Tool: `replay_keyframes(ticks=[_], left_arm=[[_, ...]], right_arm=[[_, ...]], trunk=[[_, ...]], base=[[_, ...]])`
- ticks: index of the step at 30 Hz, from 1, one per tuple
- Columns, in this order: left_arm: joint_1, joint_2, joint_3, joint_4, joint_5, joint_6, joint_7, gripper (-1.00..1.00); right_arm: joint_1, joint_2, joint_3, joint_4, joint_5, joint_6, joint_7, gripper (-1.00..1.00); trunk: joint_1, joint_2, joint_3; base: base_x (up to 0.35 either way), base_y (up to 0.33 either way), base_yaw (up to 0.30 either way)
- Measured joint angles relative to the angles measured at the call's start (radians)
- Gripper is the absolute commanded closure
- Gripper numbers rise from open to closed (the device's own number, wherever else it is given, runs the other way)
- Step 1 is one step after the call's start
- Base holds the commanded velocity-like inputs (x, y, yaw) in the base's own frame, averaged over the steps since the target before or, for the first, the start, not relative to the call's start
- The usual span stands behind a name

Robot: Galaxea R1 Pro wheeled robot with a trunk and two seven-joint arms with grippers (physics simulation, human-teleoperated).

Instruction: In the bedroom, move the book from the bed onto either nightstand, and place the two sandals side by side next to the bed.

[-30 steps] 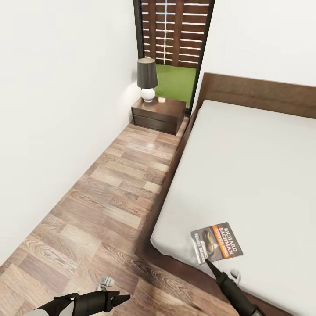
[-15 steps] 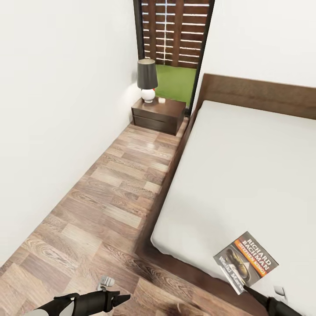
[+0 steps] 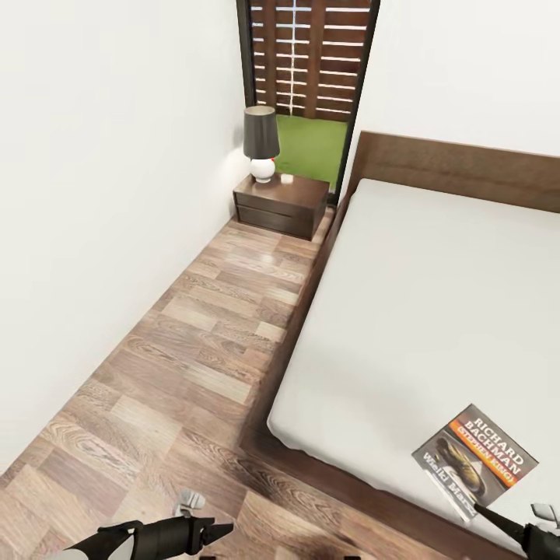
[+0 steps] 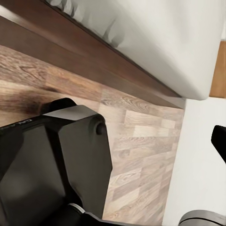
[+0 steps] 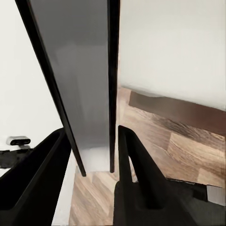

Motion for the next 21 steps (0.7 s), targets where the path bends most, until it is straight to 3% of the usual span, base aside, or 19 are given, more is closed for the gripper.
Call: replay_keyframes(ticks=[3,5,7,11,15,21], left_arm=[[0.008,-0.001,-0.001,0.0,0.0,-0.001,0.001,-1.0],[0.01,-0.002,-0.001,-0.001,-0.001,-0.001,0.001,-1.0],[0.011,-0.002,-0.001,-0.001,-0.001,-0.001,0.001,-1.0],[0.012,-0.002,-0.001,-0.001,-0.001,-0.001,0.001,-1.0],[0.012,-0.002,-0.001,-0.002,-0.001,-0.001,0.0,-1.0],[0.012,-0.002,0.0,-0.002,-0.001,-0.001,-0.001,-1.0]], right_arm=[[-0.003,0.0,0.0,-0.07,0.012,0.074,-0.011,1.0],[-0.004,0.001,0.002,-0.118,0.039,0.116,-0.027,1.0],[-0.005,0.001,0.003,-0.179,0.092,0.195,-0.064,1.0],[-0.009,0.002,0.002,-0.355,0.183,0.378,-0.237,1.0],[-0.01,0.001,0.001,-0.47,0.199,0.455,-0.295,1.0],[-0.01,0.0,0.005,-0.528,0.206,0.474,-0.306,1.0]], trunk=[[-0.012,0.021,0.01],[-0.019,0.035,0.016],[-0.023,0.043,0.019],[-0.023,0.043,0.019],[-0.023,0.043,0.019],[-0.023,0.043,0.019]], base=[[0.0,0.0,0.0],[0.0,0.0,0.0],[0.0,0.0,0.0],[0.0,0.0,0.0],[0.0,0.0,0.0],[0.0,0.0,0.0]])
